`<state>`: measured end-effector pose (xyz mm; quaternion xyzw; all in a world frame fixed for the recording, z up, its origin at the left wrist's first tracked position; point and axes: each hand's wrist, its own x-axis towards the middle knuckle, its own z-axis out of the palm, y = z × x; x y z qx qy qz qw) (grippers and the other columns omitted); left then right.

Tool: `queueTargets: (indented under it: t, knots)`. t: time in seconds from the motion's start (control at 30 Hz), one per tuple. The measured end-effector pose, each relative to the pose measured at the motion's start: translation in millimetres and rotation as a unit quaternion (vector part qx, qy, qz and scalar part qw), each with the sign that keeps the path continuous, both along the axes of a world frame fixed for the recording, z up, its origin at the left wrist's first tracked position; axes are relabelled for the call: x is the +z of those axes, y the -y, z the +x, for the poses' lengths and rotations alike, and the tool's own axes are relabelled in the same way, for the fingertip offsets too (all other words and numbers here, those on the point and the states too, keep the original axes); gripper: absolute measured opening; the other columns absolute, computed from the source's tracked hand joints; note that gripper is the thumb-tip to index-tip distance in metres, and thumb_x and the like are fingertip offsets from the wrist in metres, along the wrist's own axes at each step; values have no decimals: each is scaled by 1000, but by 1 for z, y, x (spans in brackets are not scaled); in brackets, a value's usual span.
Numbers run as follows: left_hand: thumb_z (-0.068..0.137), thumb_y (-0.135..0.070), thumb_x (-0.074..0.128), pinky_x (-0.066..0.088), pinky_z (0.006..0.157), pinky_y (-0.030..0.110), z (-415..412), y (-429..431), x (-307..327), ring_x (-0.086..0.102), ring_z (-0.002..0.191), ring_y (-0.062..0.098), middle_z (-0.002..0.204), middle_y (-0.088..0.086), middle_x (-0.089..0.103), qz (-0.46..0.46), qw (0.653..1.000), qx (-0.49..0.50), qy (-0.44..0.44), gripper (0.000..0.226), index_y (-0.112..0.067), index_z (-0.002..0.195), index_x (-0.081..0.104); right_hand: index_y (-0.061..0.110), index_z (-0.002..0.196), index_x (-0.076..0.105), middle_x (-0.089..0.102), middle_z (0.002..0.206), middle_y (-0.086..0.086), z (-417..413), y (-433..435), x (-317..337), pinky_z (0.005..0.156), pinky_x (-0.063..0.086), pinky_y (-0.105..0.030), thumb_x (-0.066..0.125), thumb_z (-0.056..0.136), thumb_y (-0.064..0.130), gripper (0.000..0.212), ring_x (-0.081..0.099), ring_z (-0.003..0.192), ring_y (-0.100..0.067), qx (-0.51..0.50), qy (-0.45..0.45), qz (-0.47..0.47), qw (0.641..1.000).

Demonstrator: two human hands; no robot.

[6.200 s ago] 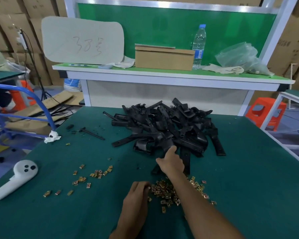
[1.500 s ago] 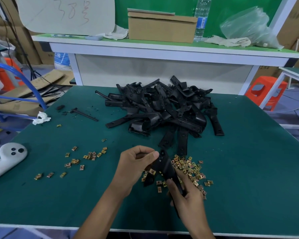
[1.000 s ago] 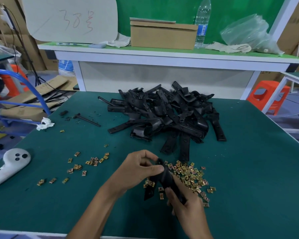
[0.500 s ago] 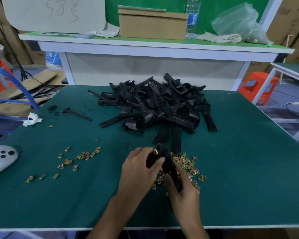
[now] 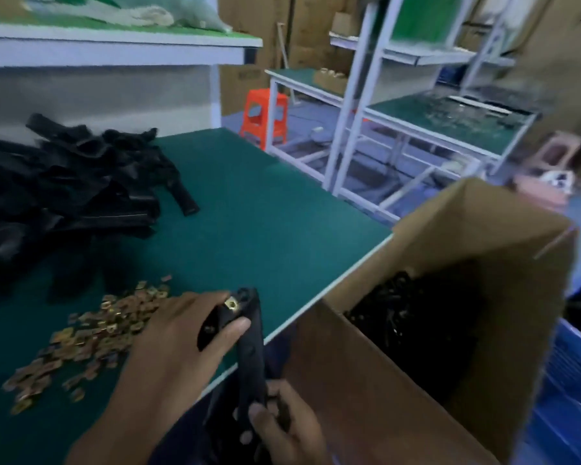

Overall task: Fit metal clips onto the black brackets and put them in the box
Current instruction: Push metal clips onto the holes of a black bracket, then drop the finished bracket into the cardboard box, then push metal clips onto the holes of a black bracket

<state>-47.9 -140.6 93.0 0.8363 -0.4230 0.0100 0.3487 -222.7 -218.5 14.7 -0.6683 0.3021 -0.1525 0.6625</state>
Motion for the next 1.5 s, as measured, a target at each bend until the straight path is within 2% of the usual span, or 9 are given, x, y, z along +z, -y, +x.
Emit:
queueTargets:
  t: [0.2, 0.33, 0.4, 0.5, 0.67, 0.87, 1.1, 1.3, 1.5]
  knots:
    - [83, -61, 51, 18, 90, -6, -23, 19, -4, 45, 99, -13, 107, -33, 57, -17, 995, -79, -51, 39, -53, 121, 54, 3, 99, 69, 71, 81, -23, -60, 70, 21, 62, 51, -35, 67, 95, 15, 13, 64, 65, -25, -253, 45, 119, 959]
    - [89, -50, 59, 29, 90, -1, -9, 3, -14, 47, 109, -18, 109, -36, 58, -15, 996, -53, -74, 25, -50, 113, 61, 21, 152, 39, 66, 125, -8, -66, 147, 36, 99, 50, -40, 60, 103, 23, 54, 65, 104, -14, -335, 127, 172, 918]
    - [90, -46, 61, 36, 90, 6, 1, -10, -16, 53, 109, -9, 109, -35, 59, -22, 996, -15, -80, 24, -48, 114, 62, 17, 155, 36, 61, 138, -11, -53, 156, 36, 87, 52, -33, 57, 103, 15, 56, 63, 105, -13, -301, 121, 163, 932]
    - [94, -42, 60, 46, 92, 18, 21, -34, -15, 58, 107, -4, 112, -28, 62, -43, 995, 48, -73, 24, -36, 117, 67, 21, 122, 70, 77, 105, -11, 2, 137, 32, 74, 62, -29, 85, 80, 16, 45, 74, 91, -18, -252, 95, 128, 955]
    - [98, -35, 57, 37, 92, 8, 65, -74, -21, 51, 108, -7, 110, -27, 60, -38, 981, 184, -58, 18, -36, 113, 66, 8, 113, 69, 78, 76, -1, 101, 62, 15, 58, 59, -19, 57, 96, -11, 28, 69, 60, -7, -63, 70, -14, 995]
    - [99, -34, 57, 43, 88, 20, 142, -97, -34, 58, 110, 11, 115, -7, 66, 10, 952, 301, -57, 23, -23, 118, 66, 53, 102, 68, 73, 80, 14, 161, -25, 10, 63, 49, -16, 63, 92, 34, 22, 65, 64, -2, 81, 94, -175, 977]
    - [93, -50, 63, 43, 107, 41, 199, -64, -60, 38, 138, 28, 148, 4, 48, 117, 942, 280, -143, 77, -18, 154, 29, 46, 101, 67, 67, 74, 15, 164, -32, -5, 61, 51, -13, 73, 86, 24, 27, 65, 61, -1, 42, 50, -278, 958]
    - [103, -29, 45, 42, 99, 39, 204, -62, -52, 47, 122, 33, 130, 15, 52, 109, 939, 326, 22, 49, -8, 147, 39, 40, 89, 72, 66, 62, 5, 167, -27, -7, 56, 55, -29, 71, 90, 15, 25, 62, 53, -9, 54, 68, -270, 959]
    - [106, -39, 38, 35, 52, 33, 201, -115, 1, 60, 65, 30, 65, 1, 55, 104, 909, 389, 108, 37, -14, 82, 52, 39, 88, 72, 63, 57, 3, 169, -25, -10, 59, 52, -26, 68, 92, 11, 28, 62, 54, -15, 71, 76, -221, 970]
